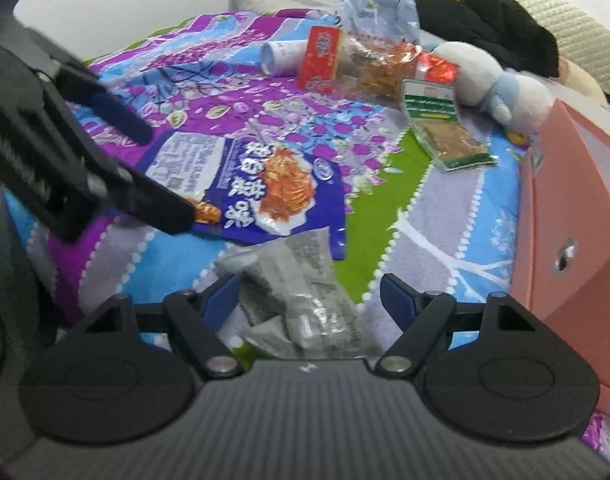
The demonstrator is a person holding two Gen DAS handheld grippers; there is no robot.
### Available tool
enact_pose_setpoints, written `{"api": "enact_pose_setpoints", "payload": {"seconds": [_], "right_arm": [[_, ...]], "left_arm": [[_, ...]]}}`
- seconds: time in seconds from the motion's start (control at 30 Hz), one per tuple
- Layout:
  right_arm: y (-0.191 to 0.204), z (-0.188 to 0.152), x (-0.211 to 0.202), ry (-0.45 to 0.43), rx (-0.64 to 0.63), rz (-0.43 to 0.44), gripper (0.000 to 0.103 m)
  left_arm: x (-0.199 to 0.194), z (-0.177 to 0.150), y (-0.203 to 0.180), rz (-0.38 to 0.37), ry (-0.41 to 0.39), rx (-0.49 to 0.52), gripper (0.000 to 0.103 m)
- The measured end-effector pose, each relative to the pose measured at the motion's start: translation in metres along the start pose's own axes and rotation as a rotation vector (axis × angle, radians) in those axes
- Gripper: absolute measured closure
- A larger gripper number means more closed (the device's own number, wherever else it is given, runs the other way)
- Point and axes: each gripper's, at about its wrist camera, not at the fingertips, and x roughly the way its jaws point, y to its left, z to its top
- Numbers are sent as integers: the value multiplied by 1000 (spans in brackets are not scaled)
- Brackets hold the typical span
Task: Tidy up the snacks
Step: 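Lower the blue bag onto the quilt and open the left gripper while the right gripper lifts the clear bag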
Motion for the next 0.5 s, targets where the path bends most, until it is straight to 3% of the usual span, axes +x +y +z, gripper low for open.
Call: {"api": "enact_pose_setpoints", "payload": {"seconds": [0.1, 0.2, 0.5], "right_arm": [[-3, -3, 5, 22, 40, 32, 33], [-11, -8, 7, 25, 120, 57, 38], [-28, -18, -4, 9, 288, 26, 42]], "left_arm": [[3, 0, -4, -37, -4, 46, 5], [7, 4, -5, -28, 15, 84, 5], [31, 27, -1, -9, 51, 244, 0]]}}
